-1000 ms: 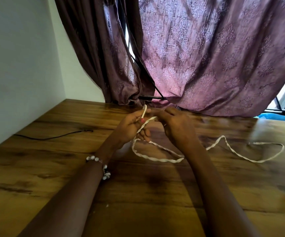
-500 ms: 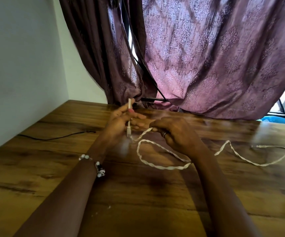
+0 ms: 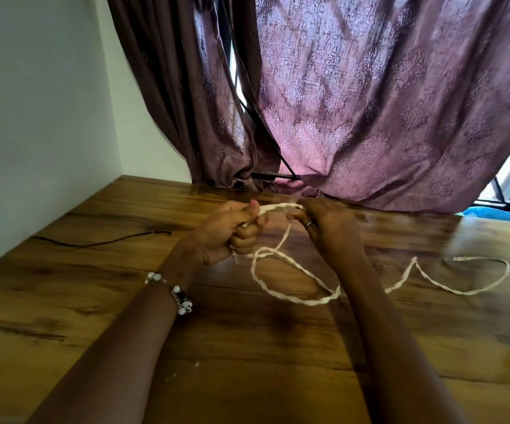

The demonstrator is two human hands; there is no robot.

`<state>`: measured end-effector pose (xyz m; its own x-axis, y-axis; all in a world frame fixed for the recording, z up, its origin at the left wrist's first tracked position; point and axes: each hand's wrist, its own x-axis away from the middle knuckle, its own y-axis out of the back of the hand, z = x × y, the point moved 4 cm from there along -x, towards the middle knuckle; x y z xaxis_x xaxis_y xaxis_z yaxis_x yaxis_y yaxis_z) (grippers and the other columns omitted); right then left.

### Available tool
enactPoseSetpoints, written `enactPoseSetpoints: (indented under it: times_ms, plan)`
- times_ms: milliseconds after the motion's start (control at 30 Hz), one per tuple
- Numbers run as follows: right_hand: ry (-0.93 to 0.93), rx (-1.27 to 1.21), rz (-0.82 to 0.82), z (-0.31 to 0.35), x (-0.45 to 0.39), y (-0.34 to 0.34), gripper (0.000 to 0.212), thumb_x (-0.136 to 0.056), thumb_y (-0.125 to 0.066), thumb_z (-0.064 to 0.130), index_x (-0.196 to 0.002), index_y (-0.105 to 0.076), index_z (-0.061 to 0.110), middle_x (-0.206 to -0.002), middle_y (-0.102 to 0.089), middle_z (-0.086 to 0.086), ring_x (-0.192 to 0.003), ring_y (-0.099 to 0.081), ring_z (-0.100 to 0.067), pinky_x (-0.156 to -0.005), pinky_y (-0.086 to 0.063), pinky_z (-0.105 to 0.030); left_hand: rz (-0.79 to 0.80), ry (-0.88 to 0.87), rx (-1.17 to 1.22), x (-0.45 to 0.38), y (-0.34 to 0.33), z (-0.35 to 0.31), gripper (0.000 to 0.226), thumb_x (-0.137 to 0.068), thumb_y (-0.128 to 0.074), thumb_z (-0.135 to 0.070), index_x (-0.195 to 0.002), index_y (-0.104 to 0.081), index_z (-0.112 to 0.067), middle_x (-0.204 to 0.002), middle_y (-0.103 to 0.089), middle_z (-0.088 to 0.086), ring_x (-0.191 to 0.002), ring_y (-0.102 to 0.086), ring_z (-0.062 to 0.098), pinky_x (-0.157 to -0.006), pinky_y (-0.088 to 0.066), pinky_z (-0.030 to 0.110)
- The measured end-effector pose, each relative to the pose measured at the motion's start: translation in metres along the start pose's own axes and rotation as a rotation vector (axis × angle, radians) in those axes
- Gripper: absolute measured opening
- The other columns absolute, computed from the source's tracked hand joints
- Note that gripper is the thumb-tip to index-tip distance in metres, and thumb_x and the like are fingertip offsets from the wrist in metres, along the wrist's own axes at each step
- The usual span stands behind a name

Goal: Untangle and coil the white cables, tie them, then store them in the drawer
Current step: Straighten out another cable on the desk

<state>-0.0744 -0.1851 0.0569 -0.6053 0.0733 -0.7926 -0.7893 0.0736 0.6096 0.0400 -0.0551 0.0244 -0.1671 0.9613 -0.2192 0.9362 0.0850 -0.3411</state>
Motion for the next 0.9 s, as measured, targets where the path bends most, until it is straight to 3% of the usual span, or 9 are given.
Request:
enactPoseSetpoints:
  times_ms: [67, 133, 233, 400, 567, 667, 767, 833, 900]
  plan:
    - [-0.009, -0.019, 0.106, -0.005, 0.002, -0.011, 0.042, -0.086, -0.053, 0.042, -0.108, -0.066, 0.009, -0.085, -0.068, -0.013, -0.072, -0.065, -0.033, -0.059, -0.051, -0.035, -0.005, -0.029, 0.152, 0.004, 0.004, -0.006, 0.037, -0.077, -0.071, -0.046, -0.072, -0.056, -0.013, -0.047, -0.016, -0.008, -0.035, -0.012, 0.005, -0.038, -0.020, 0.013]
    - [-0.029, -0.009, 0.207, -0.008, 0.007, -0.020, 0.045, -0.081, -0.063, 0.035, -0.119, -0.061, 0.010, -0.093, -0.069, -0.017, -0.079, -0.065, -0.037, -0.063, -0.053, -0.042, -0.050, -0.082, 0.261, 0.007, 0.008, -0.012, 0.033, -0.086, -0.055, -0.046, -0.071, -0.055, -0.017, -0.048, -0.014, -0.008, -0.036, -0.009, 0.006, -0.035, -0.019, 0.014]
    - [-0.034, 0.085, 0.318, -0.007, 0.012, -0.028, 0.050, -0.078, -0.070, 0.022, -0.125, -0.057, 0.013, -0.099, -0.069, -0.018, -0.085, -0.066, -0.037, -0.064, -0.051, -0.039, -0.186, -0.195, 0.409, 0.008, 0.015, -0.021, 0.036, -0.089, -0.035, -0.042, -0.069, -0.053, -0.019, -0.049, -0.011, -0.009, -0.037, -0.005, 0.005, -0.031, -0.016, 0.015]
    - [0.048, 0.151, 0.649, 0.003, 0.023, -0.035, 0.045, -0.092, -0.051, 0.027, -0.137, -0.044, 0.026, -0.110, -0.066, -0.014, -0.098, -0.062, -0.032, -0.075, -0.052, -0.039, -0.349, -0.394, 0.534, 0.015, 0.044, -0.033, 0.035, -0.098, -0.028, -0.041, -0.078, -0.045, -0.019, -0.039, -0.028, -0.006, -0.038, -0.006, 0.006, -0.031, -0.017, 0.015]
    - [0.134, 0.346, 0.721, 0.033, 0.013, -0.029, 0.041, -0.099, -0.036, 0.032, -0.137, -0.041, 0.020, -0.120, -0.059, -0.010, -0.109, -0.058, -0.032, -0.073, -0.044, -0.036, -0.459, -0.475, 0.532, 0.019, 0.051, -0.035, 0.035, -0.099, -0.030, -0.039, -0.096, -0.054, -0.014, -0.045, -0.036, -0.008, -0.031, -0.026, 0.002, -0.034, -0.023, 0.014]
    - [0.325, 0.450, 0.661, 0.061, 0.014, -0.027, 0.031, -0.098, -0.039, 0.022, -0.122, -0.056, 0.015, -0.118, -0.059, -0.009, -0.106, -0.059, -0.031, -0.074, -0.042, -0.036, -0.579, -0.415, 0.225, 0.016, 0.041, -0.032, 0.032, -0.101, -0.034, -0.031, -0.122, -0.048, -0.011, -0.054, -0.054, -0.003, -0.036, -0.038, 0.006, -0.039, -0.034, 0.016]
    - [0.466, 0.473, 0.538, 0.080, 0.012, -0.020, 0.012, -0.078, -0.069, 0.017, -0.089, -0.070, 0.015, -0.093, -0.067, -0.009, -0.079, -0.065, -0.027, -0.059, -0.046, -0.032, -0.580, -0.345, -0.090, 0.008, 0.022, -0.025, 0.025, -0.104, -0.031, -0.019, -0.129, -0.034, -0.016, -0.064, -0.067, 0.005, -0.043, -0.057, 0.013, -0.044, -0.050, 0.023]
    - [0.475, 0.416, 0.462, 0.083, 0.009, -0.016, 0.017, -0.058, -0.082, 0.013, -0.071, -0.071, 0.014, -0.078, -0.068, -0.009, -0.061, -0.064, -0.025, -0.047, -0.045, -0.027, -0.526, -0.283, -0.324, 0.004, 0.017, -0.018, 0.028, -0.103, -0.031, -0.011, -0.131, -0.028, -0.014, -0.071, -0.064, 0.011, -0.051, -0.063, 0.010, -0.048, -0.054, 0.023]
    - [0.475, 0.382, 0.371, 0.082, 0.006, -0.010, 0.023, -0.055, -0.085, 0.015, -0.072, -0.071, 0.013, -0.077, -0.067, -0.009, -0.057, -0.063, -0.026, -0.045, -0.043, -0.026, -0.501, -0.198, -0.609, 0.004, 0.017, -0.010, 0.032, -0.101, -0.035, -0.006, -0.133, -0.029, -0.010, -0.075, -0.057, 0.010, -0.048, -0.058, 0.000, -0.047, -0.049, 0.015]
